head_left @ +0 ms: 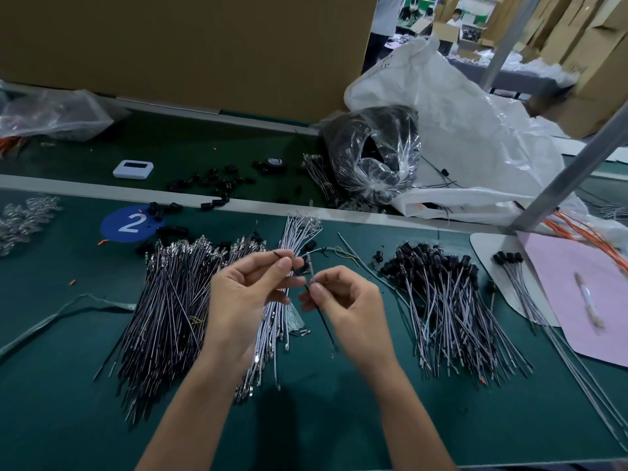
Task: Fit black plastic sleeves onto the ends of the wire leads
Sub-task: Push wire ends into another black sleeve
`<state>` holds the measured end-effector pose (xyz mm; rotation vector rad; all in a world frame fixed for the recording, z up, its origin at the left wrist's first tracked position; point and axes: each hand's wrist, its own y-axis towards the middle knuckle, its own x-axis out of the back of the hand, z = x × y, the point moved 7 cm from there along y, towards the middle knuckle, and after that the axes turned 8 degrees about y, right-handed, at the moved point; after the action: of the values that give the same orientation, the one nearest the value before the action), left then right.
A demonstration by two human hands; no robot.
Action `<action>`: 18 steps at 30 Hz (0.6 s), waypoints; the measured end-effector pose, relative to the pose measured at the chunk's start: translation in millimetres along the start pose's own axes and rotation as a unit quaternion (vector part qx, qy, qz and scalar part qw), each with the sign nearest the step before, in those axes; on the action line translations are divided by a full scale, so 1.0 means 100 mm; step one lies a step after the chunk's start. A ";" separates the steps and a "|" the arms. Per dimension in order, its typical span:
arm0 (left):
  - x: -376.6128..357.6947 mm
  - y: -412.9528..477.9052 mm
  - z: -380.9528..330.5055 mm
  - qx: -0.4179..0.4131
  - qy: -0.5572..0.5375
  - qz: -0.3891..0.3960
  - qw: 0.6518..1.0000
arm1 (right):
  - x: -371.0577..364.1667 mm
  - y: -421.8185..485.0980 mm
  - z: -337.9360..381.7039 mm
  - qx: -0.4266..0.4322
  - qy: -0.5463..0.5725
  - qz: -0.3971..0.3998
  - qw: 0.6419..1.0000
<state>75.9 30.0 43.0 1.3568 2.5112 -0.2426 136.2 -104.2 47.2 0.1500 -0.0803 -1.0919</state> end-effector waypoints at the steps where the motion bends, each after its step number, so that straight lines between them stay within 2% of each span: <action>1: -0.03 -0.01 0.02 -0.001 0.021 0.001 1.000 | 0.01 0.00 0.01 0.000 0.013 -0.004 1.000; 13: -0.20 -0.06 0.10 0.005 0.049 0.032 0.998 | 0.11 -0.02 0.03 -0.016 0.021 -0.027 0.999; 16: -0.32 -0.02 0.23 -0.018 0.159 0.045 0.986 | 0.35 -0.06 0.07 -0.010 0.018 -0.077 0.997; 18: -0.48 0.01 0.38 -0.040 0.282 0.071 0.956 | 0.64 -0.09 0.12 0.001 0.005 -0.133 0.991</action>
<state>108.1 -18.1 21.9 1.7593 2.7945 0.3219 155.7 -166.2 56.8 0.1706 -0.0530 -1.3568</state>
